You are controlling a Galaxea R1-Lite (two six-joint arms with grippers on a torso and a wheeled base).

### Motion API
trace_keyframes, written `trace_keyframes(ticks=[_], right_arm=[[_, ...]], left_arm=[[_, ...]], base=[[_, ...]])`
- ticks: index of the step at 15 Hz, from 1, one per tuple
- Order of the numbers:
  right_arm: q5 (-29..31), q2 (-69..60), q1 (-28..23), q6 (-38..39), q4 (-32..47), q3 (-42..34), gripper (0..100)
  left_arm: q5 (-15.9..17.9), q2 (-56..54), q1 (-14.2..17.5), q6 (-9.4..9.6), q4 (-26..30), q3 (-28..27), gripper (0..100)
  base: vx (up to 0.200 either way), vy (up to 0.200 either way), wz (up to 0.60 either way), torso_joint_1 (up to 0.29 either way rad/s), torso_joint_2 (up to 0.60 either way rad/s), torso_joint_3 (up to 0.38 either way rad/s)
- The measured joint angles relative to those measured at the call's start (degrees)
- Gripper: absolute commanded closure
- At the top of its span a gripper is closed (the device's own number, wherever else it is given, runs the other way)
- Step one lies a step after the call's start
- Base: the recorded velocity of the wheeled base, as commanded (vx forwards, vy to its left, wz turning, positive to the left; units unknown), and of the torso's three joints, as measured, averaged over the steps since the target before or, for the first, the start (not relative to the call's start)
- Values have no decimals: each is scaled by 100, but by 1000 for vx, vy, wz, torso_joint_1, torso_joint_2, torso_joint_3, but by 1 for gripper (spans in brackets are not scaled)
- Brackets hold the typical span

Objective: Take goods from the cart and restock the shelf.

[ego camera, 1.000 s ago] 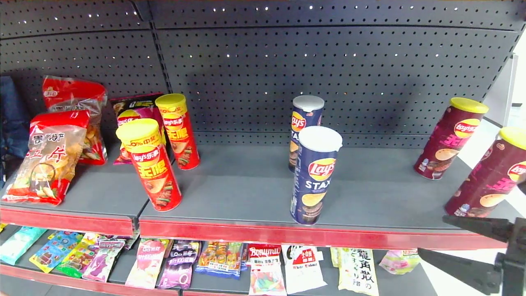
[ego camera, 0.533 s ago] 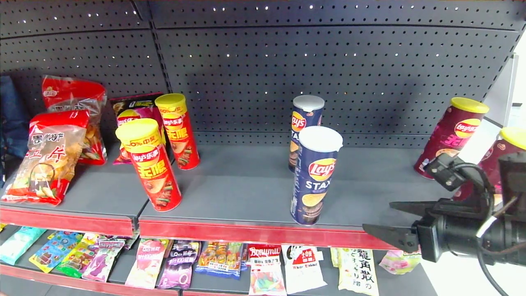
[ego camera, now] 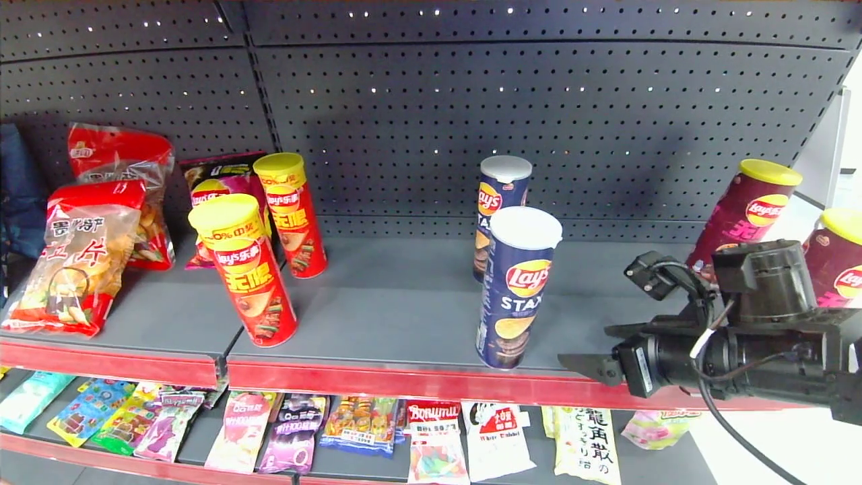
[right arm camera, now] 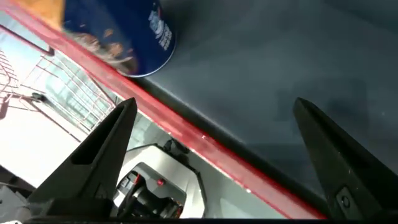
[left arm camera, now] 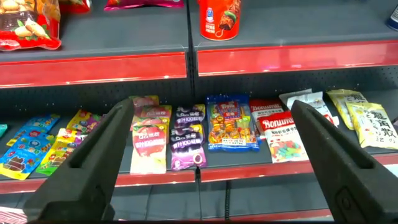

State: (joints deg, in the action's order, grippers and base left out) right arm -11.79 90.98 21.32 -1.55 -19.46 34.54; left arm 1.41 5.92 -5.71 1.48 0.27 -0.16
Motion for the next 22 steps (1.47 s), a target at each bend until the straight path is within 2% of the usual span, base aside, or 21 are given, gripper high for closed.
trace_keyframes(ticks=[5, 12, 22], right_arm=[[271, 406, 0, -217, 2, 302, 0], [432, 885, 12, -268, 5, 766, 0], [464, 1180, 95, -417, 9, 1033, 0]], left_arm=[[6, 0, 0, 84, -2, 0, 0], [9, 2, -2, 73, -2, -2, 0], [9, 5, -2, 77, 0, -2, 0]], base=[[0, 0, 0, 0, 0, 0], [0, 0, 0, 0, 0, 0], [0, 0, 0, 0, 0, 0]])
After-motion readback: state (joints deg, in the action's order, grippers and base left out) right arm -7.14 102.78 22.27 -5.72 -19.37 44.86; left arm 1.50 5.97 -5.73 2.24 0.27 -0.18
